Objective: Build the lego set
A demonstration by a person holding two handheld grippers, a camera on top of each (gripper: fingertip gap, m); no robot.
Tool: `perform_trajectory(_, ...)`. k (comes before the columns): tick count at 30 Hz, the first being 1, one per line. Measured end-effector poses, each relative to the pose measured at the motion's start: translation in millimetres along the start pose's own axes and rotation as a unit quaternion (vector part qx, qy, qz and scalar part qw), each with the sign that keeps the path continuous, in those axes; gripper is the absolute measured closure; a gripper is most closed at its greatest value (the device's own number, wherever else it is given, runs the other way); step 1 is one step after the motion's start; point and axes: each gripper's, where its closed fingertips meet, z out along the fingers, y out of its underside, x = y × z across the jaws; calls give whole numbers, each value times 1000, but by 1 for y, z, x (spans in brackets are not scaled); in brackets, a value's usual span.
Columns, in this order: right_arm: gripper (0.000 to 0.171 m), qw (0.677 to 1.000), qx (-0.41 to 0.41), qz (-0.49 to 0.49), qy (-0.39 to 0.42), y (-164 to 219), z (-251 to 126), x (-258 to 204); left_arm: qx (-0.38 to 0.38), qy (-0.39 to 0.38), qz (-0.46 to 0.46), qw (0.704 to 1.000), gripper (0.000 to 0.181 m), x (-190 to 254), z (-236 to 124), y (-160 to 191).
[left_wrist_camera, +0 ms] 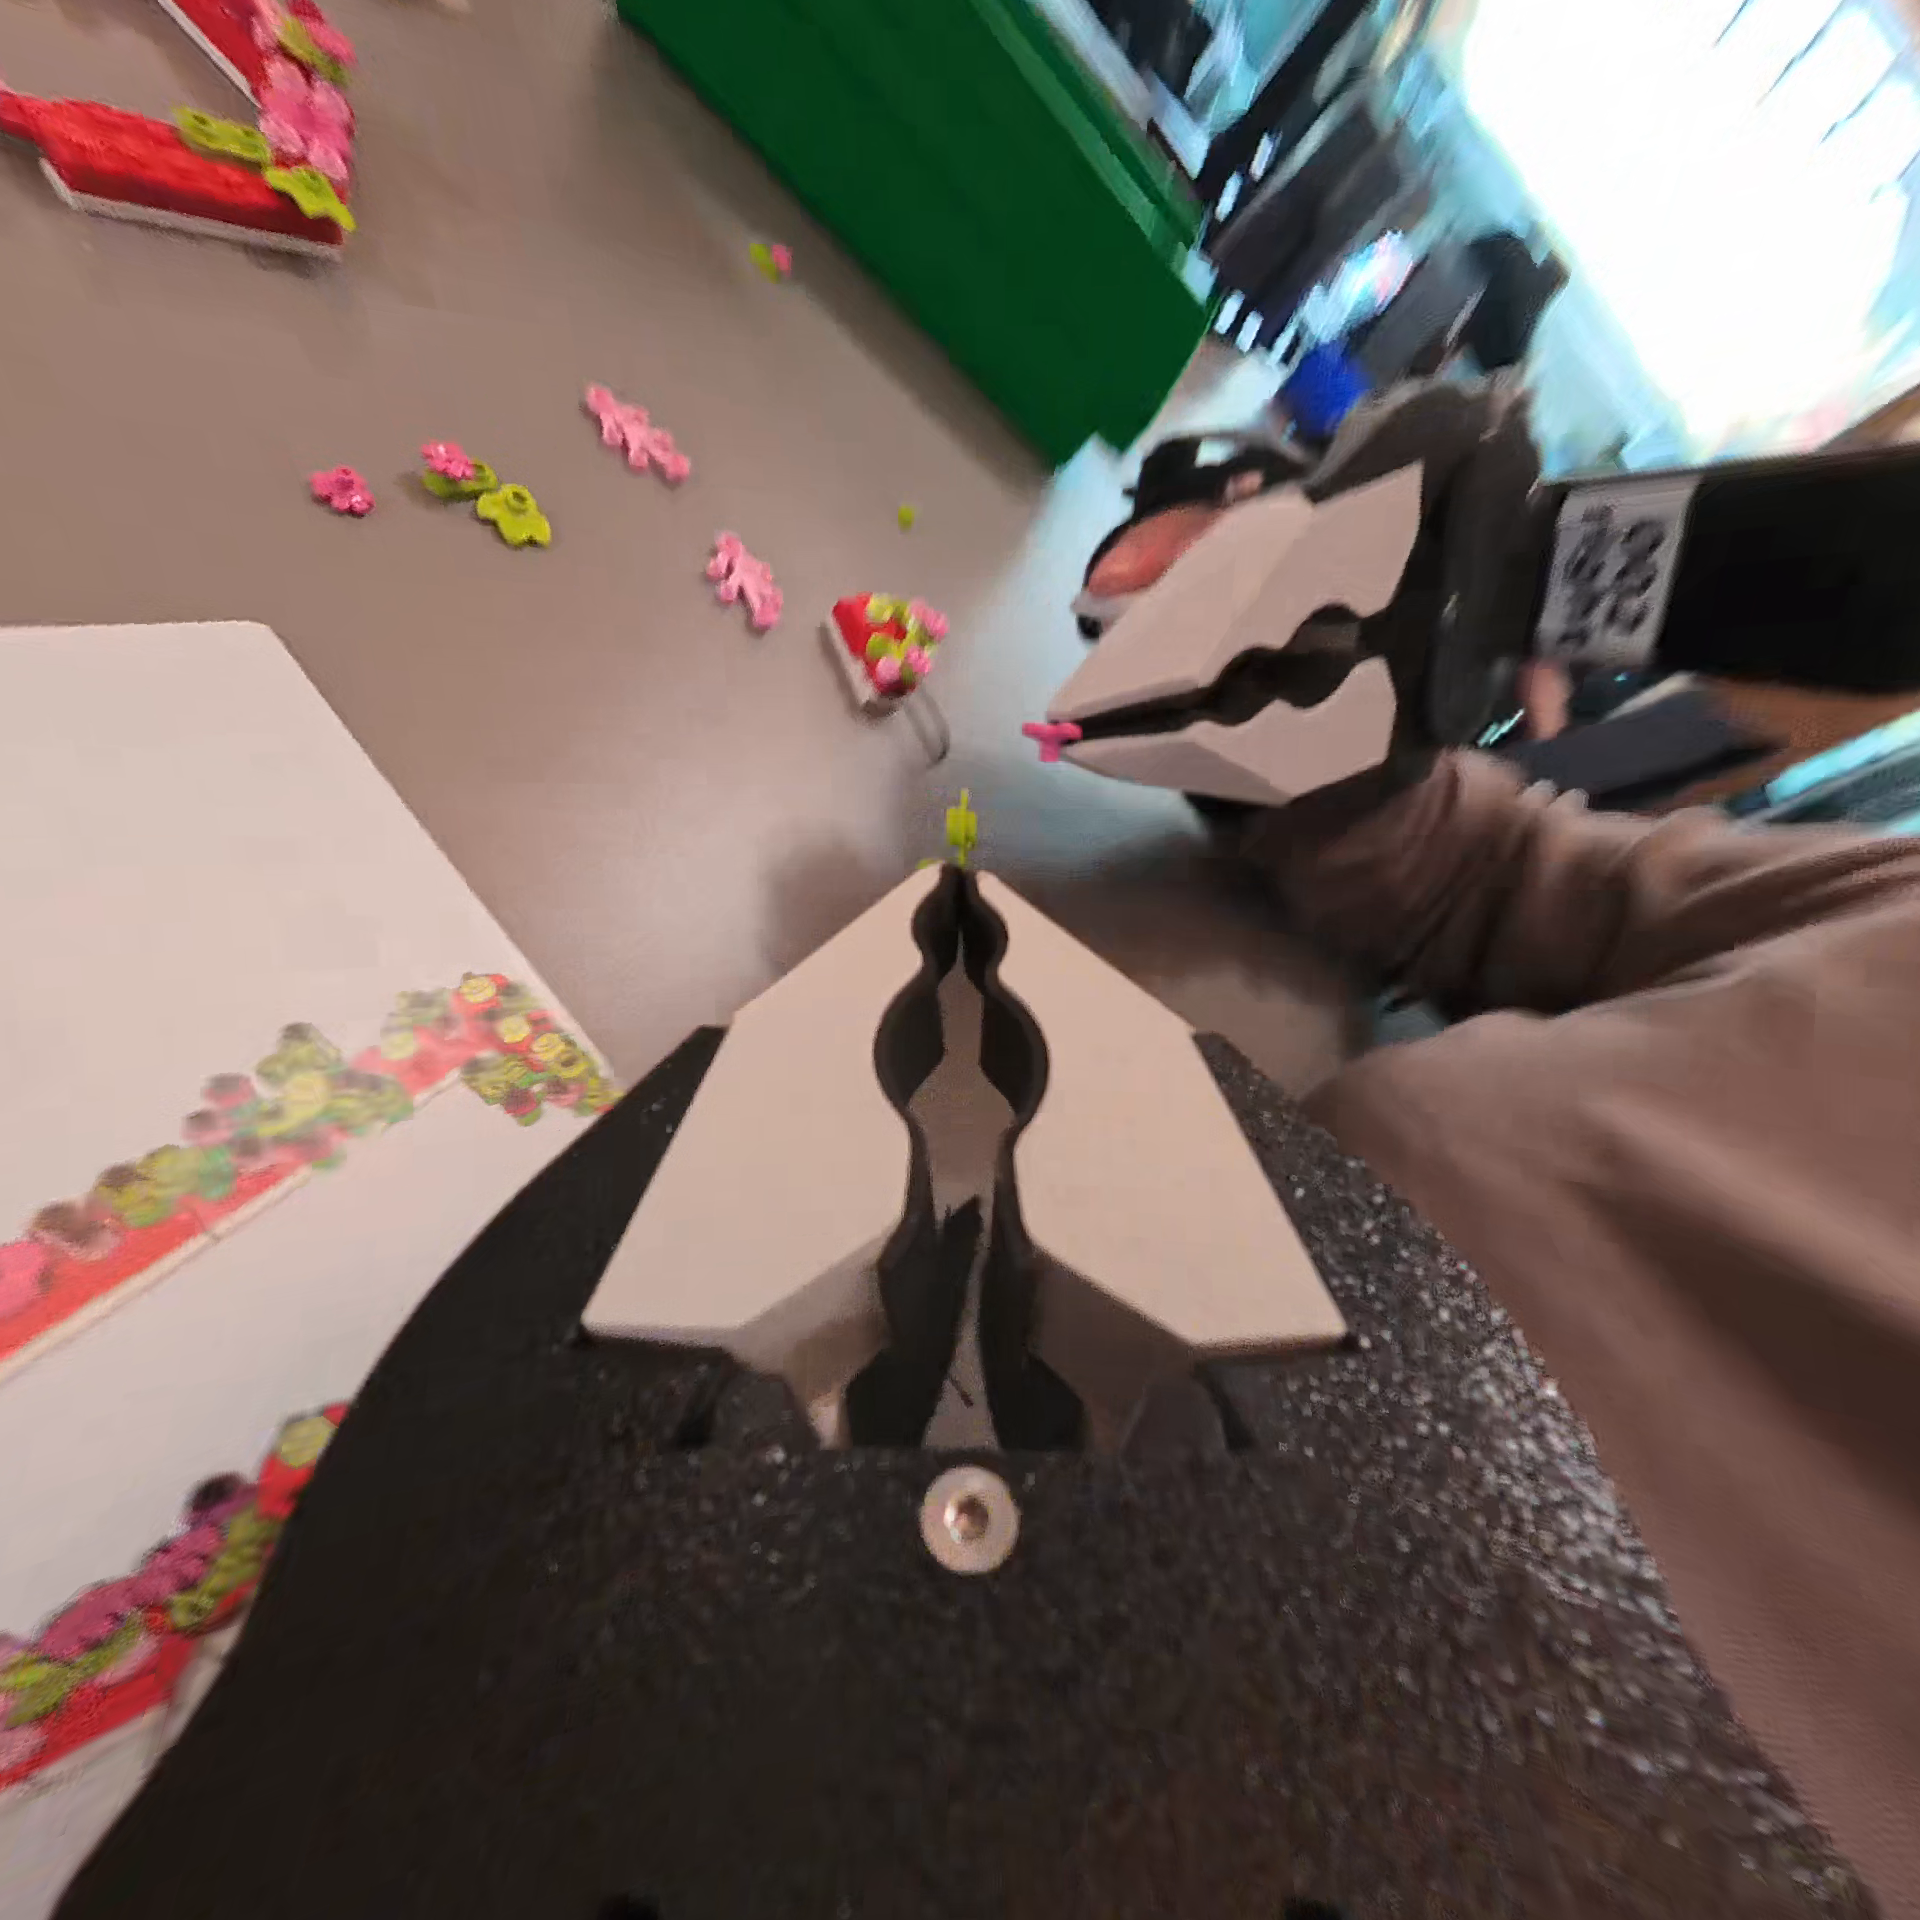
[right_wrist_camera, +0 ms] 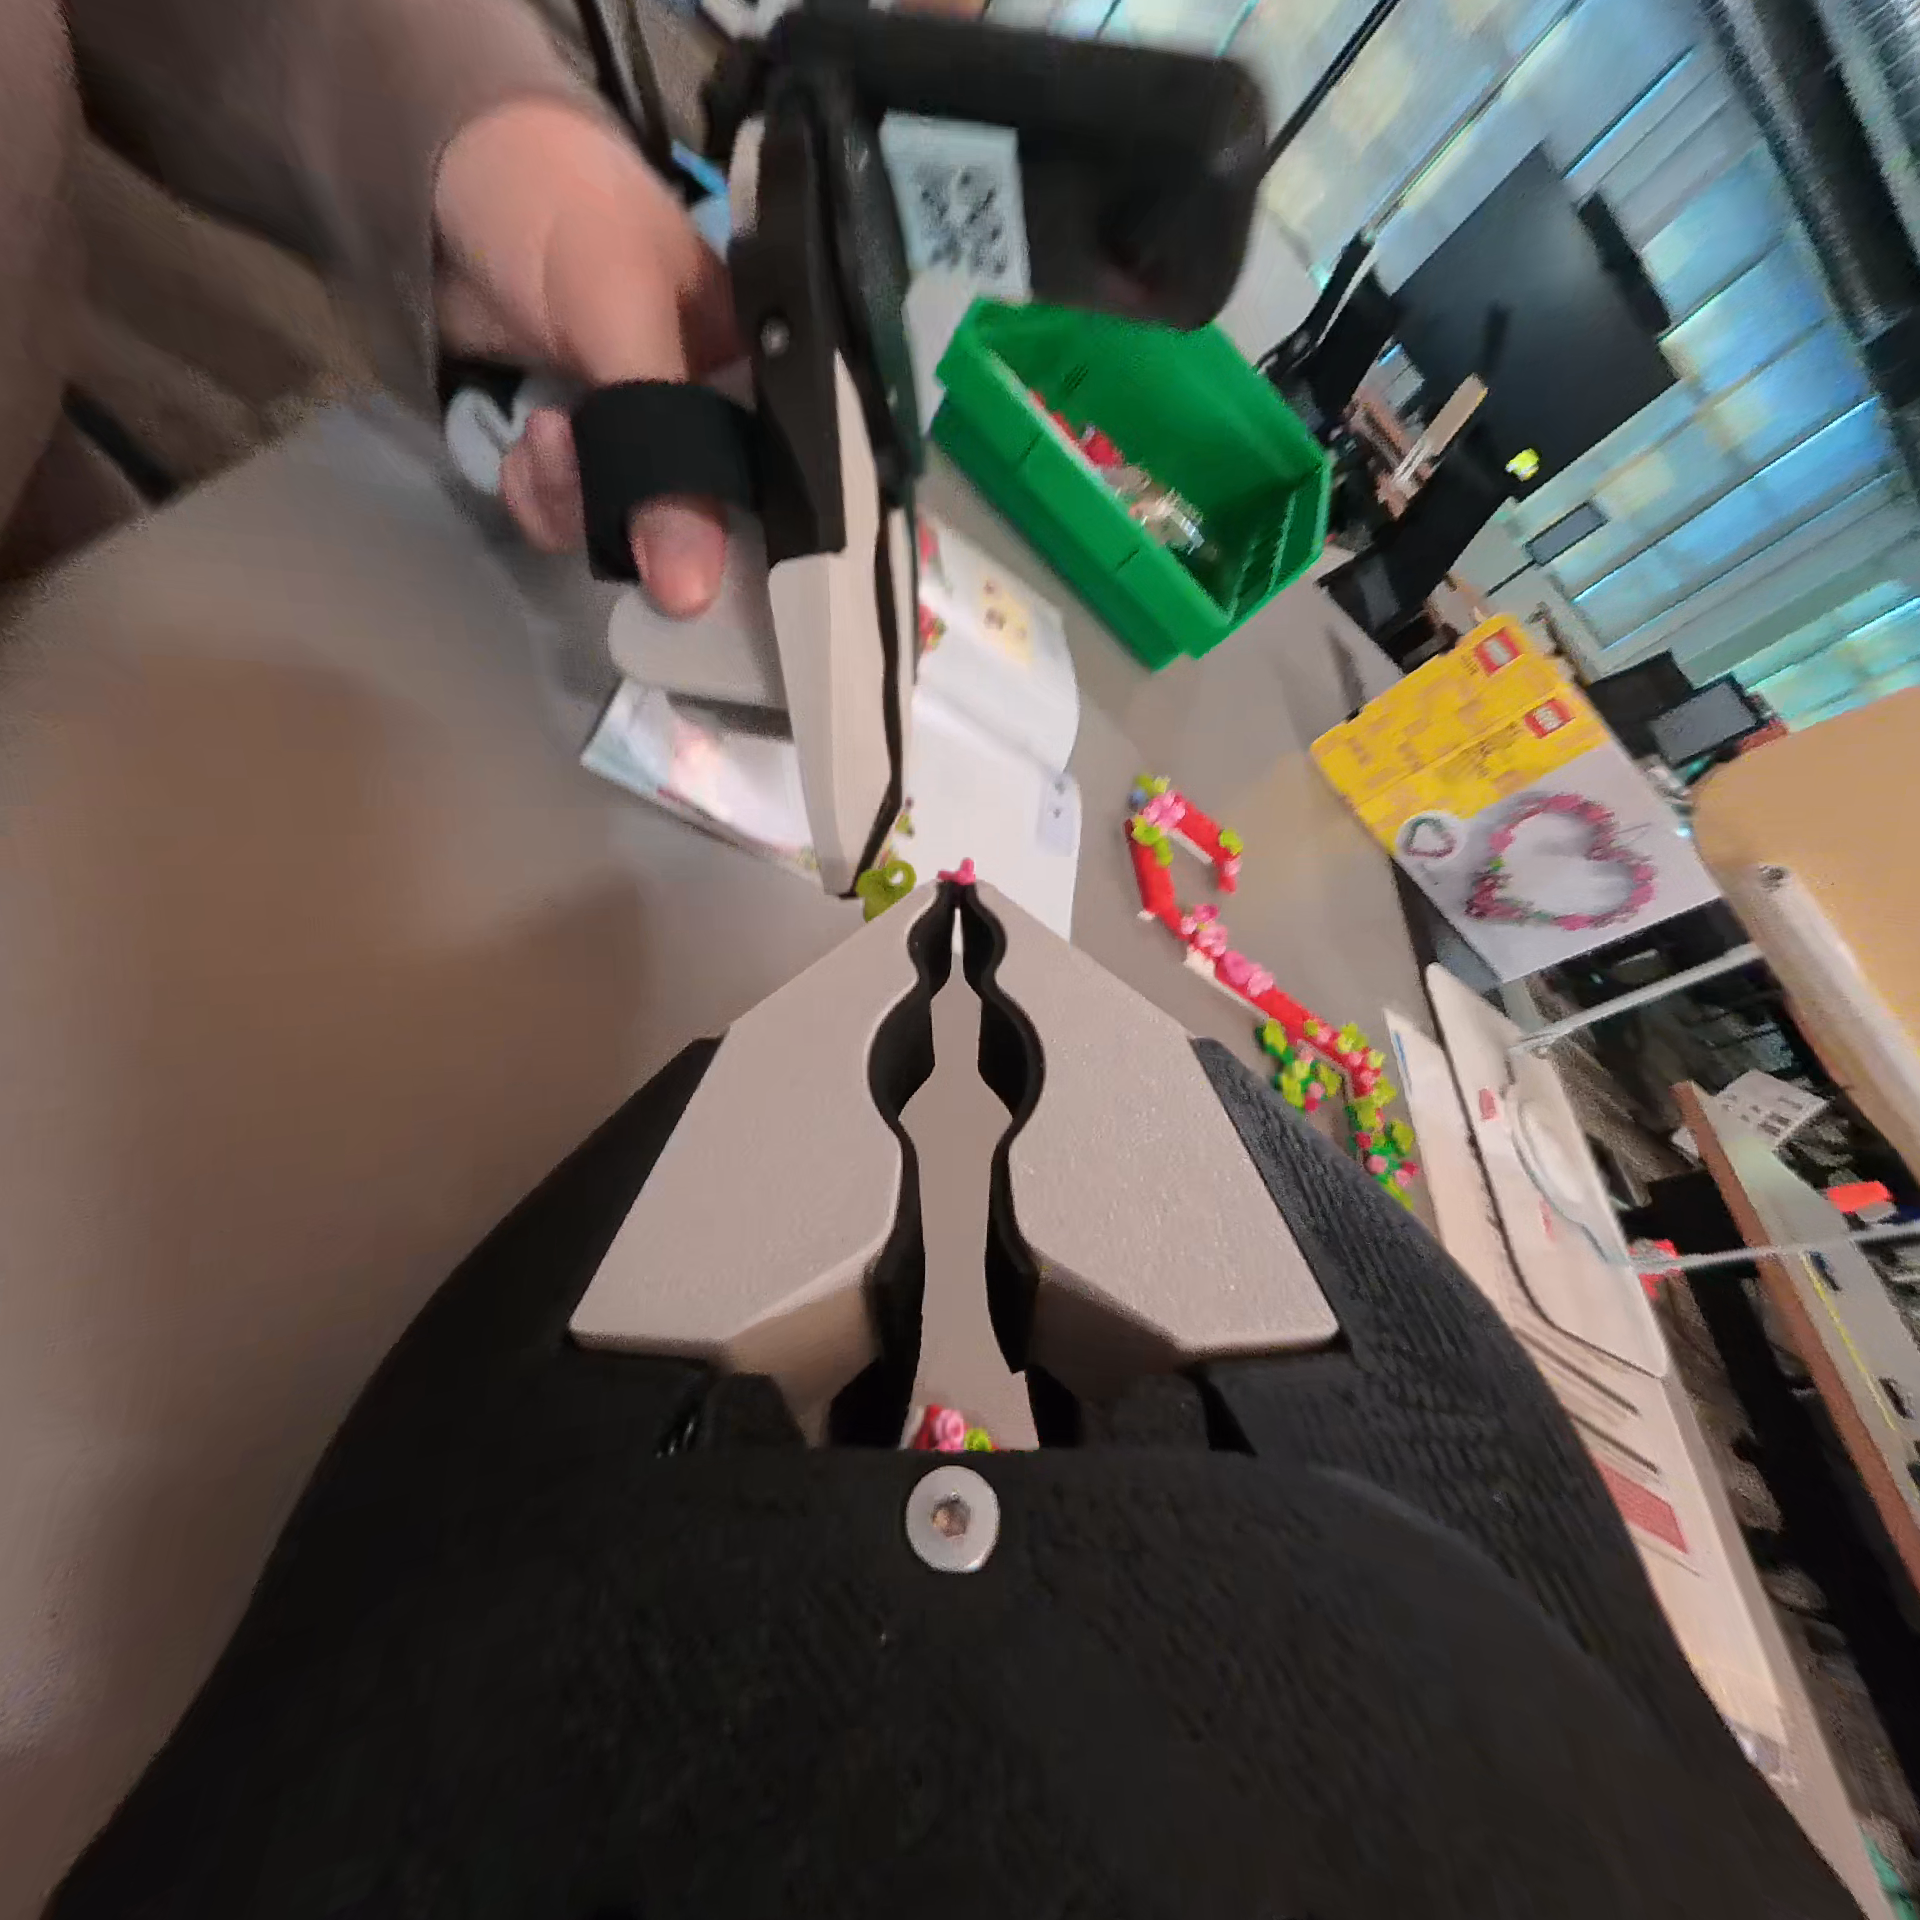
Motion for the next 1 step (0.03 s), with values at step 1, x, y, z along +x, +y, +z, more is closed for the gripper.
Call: perform_trajectory(1, 171, 1000, 10, 4, 4, -8, -2, 3, 28, 16, -26, 999, 181, 6, -4, -5)
